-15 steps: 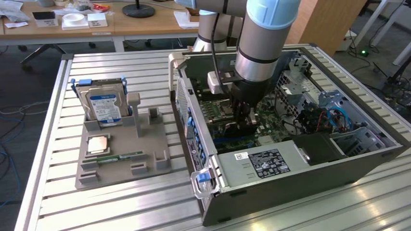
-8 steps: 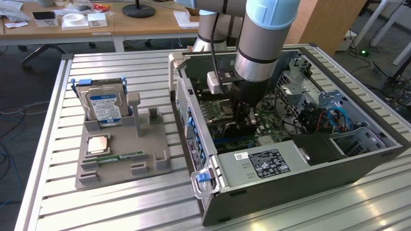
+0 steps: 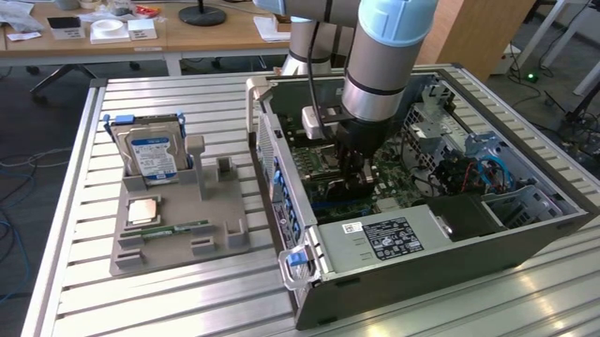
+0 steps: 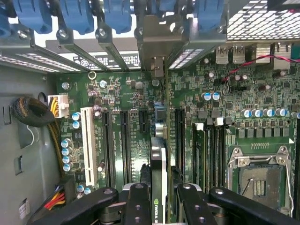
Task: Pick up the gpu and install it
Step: 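Insert the gpu into the slot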
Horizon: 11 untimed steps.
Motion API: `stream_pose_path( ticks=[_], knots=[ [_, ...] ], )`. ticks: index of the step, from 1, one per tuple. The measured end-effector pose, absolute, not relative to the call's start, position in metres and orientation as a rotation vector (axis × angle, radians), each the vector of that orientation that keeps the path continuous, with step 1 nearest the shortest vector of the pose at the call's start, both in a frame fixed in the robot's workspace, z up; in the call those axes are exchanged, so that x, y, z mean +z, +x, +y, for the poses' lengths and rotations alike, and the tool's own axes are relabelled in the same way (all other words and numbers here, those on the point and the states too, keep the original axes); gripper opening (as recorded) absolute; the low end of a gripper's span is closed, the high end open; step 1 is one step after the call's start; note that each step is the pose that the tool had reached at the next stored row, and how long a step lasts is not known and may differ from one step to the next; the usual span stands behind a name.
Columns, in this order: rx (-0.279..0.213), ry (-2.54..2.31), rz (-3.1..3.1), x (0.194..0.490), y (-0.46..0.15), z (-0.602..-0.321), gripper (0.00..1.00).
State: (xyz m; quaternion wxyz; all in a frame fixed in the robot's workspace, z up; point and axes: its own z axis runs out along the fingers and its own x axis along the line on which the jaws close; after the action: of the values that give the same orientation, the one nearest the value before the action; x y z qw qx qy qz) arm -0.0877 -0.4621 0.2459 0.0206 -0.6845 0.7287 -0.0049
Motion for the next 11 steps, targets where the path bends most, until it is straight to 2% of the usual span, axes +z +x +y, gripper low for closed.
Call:
stream_pose_path(
  ticks=[11],
  knots=[
    [-0.015, -2.123, 2.26, 0.2459, -0.0877, -0.4621, 0.26]
  ],
)
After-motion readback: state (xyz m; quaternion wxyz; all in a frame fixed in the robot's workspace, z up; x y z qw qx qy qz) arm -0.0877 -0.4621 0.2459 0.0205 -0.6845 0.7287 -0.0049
